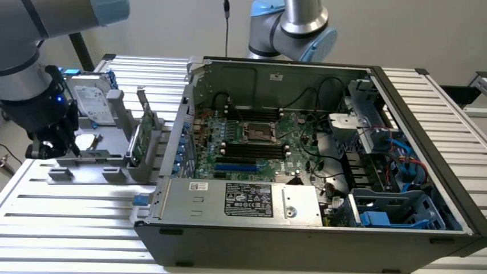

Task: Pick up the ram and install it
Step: 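Pick up the ram and move it above insertion slot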

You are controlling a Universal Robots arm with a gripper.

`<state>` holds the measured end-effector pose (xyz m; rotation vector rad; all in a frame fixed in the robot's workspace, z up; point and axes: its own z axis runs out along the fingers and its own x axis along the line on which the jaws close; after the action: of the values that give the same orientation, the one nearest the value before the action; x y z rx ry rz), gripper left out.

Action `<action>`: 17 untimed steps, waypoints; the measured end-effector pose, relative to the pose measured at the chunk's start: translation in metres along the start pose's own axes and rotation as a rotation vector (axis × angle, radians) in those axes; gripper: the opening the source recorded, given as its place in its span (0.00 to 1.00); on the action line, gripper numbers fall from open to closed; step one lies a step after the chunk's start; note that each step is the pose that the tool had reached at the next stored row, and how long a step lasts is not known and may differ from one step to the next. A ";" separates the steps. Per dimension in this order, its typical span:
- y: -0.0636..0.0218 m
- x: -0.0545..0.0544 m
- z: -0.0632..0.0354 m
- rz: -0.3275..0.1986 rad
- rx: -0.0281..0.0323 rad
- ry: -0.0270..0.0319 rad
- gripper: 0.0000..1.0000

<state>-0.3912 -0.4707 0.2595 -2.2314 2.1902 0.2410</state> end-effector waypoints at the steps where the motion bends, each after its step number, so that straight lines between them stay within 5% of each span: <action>1: -0.0018 -0.001 -0.0051 0.000 -0.0008 0.0001 0.14; 17: -0.0389 -0.008 -0.0807 -0.029 -0.0180 0.0012 0.14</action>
<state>-0.3441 -0.4708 0.3362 -2.2718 2.1627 0.2602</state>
